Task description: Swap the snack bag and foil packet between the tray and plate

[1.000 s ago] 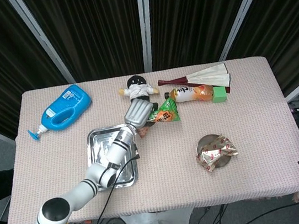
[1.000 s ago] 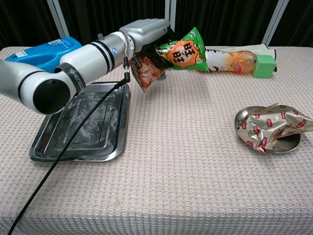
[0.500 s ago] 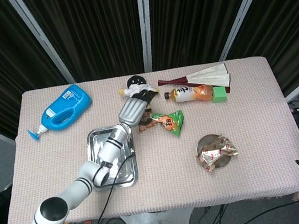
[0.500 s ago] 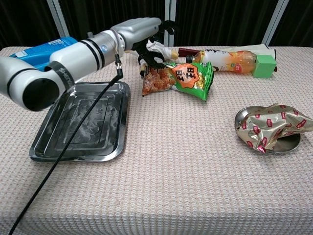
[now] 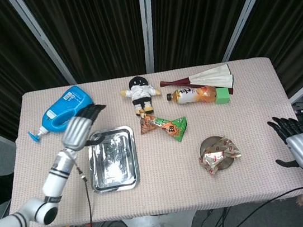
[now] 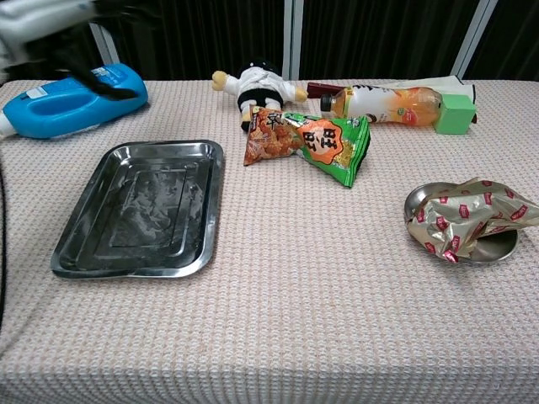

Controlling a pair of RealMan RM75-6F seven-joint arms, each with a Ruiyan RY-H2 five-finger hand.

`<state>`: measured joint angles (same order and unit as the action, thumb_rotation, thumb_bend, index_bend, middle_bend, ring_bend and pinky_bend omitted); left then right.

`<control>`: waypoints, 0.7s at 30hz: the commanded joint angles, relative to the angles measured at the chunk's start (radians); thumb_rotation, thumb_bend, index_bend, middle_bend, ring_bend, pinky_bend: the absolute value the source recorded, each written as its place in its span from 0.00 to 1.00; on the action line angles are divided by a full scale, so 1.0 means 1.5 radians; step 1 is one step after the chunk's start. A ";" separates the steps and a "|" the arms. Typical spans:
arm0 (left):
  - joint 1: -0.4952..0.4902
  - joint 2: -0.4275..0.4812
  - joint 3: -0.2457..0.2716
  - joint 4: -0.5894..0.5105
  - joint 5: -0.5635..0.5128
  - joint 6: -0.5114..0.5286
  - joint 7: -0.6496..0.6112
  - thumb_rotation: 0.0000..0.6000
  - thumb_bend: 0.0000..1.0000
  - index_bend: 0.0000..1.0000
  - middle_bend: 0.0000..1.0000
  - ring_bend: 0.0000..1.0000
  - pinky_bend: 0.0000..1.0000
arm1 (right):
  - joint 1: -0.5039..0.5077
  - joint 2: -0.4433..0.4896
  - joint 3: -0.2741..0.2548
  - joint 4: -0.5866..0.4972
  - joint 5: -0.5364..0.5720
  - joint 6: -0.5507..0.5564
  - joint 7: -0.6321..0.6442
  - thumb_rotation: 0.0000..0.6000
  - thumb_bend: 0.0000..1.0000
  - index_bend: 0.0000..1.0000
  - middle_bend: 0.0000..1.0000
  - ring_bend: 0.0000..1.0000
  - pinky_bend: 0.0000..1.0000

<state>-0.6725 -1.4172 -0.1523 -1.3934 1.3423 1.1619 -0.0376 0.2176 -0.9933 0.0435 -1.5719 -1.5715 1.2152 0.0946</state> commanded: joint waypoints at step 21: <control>0.309 0.084 0.106 -0.082 -0.011 0.239 0.010 1.00 0.19 0.16 0.19 0.08 0.20 | 0.186 -0.179 -0.011 0.066 -0.021 -0.191 -0.094 1.00 0.00 0.00 0.12 0.00 0.00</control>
<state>-0.2192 -1.2883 0.0032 -1.5256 1.3246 1.5170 -0.0118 0.4922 -1.2406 0.0351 -1.4908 -1.5935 0.9168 -0.0396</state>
